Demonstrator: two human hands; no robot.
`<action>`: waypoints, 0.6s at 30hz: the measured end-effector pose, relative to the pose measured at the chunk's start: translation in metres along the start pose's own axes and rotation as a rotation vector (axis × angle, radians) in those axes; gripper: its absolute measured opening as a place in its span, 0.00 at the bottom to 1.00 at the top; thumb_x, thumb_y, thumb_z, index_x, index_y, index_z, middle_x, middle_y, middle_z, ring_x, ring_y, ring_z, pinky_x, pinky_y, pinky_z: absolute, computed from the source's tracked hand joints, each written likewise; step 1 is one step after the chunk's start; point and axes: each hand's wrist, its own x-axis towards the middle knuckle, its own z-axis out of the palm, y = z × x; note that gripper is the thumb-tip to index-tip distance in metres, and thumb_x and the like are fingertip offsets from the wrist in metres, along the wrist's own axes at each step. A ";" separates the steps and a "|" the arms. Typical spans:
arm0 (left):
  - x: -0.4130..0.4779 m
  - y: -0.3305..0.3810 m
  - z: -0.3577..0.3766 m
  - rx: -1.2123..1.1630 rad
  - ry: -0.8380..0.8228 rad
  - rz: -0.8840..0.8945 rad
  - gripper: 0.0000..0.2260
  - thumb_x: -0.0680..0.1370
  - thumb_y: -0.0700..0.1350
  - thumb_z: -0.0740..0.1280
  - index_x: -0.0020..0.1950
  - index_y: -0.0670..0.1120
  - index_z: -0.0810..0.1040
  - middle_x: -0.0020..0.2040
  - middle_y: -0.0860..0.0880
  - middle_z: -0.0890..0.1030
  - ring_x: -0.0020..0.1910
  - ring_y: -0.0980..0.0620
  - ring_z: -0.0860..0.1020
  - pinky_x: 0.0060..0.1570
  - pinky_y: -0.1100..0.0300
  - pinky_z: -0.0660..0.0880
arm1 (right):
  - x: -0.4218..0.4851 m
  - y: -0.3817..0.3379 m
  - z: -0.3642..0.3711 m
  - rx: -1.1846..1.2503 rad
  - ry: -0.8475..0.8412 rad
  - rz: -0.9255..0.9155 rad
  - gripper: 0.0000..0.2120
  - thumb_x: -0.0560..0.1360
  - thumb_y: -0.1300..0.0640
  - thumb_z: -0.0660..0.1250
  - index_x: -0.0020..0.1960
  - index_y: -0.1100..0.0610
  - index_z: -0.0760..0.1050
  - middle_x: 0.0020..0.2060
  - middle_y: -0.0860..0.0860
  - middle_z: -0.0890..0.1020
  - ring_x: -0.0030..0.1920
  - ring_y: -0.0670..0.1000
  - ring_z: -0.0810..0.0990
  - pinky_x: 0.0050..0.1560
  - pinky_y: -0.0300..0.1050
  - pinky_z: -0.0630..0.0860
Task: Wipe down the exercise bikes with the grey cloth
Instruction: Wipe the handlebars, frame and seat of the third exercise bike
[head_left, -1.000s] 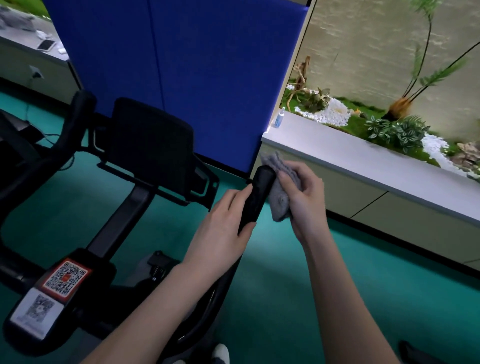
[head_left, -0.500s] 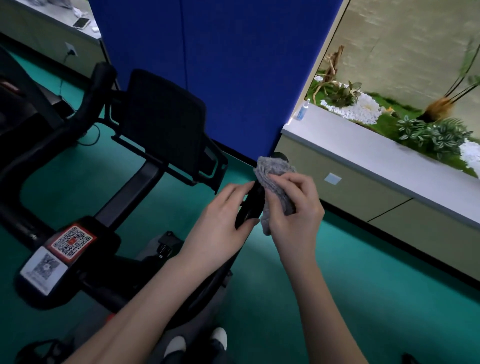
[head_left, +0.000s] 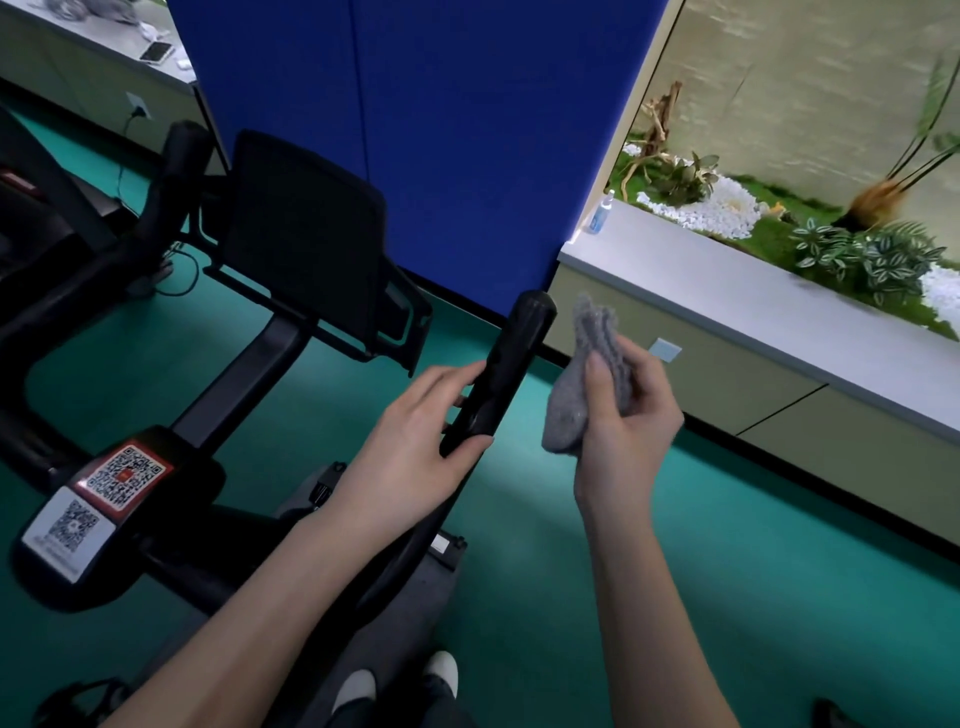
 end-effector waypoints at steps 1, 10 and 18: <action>0.000 0.000 0.000 0.003 0.000 -0.001 0.26 0.73 0.44 0.71 0.70 0.52 0.67 0.60 0.57 0.72 0.56 0.61 0.73 0.54 0.58 0.75 | 0.004 0.003 0.006 0.031 -0.009 0.034 0.09 0.74 0.66 0.67 0.49 0.54 0.77 0.48 0.56 0.80 0.49 0.50 0.79 0.51 0.42 0.76; 0.001 0.002 -0.002 0.011 -0.012 -0.005 0.27 0.73 0.43 0.70 0.70 0.54 0.66 0.60 0.59 0.72 0.57 0.62 0.72 0.55 0.64 0.74 | -0.036 0.035 0.001 0.109 -0.147 0.186 0.11 0.72 0.64 0.69 0.46 0.48 0.79 0.43 0.44 0.83 0.46 0.46 0.80 0.50 0.41 0.76; 0.000 0.004 -0.003 0.026 -0.018 -0.024 0.26 0.74 0.42 0.70 0.70 0.52 0.67 0.60 0.56 0.72 0.56 0.62 0.72 0.54 0.67 0.72 | 0.028 0.024 0.017 0.390 -0.281 0.321 0.10 0.76 0.70 0.63 0.53 0.58 0.75 0.49 0.55 0.80 0.50 0.54 0.78 0.55 0.50 0.76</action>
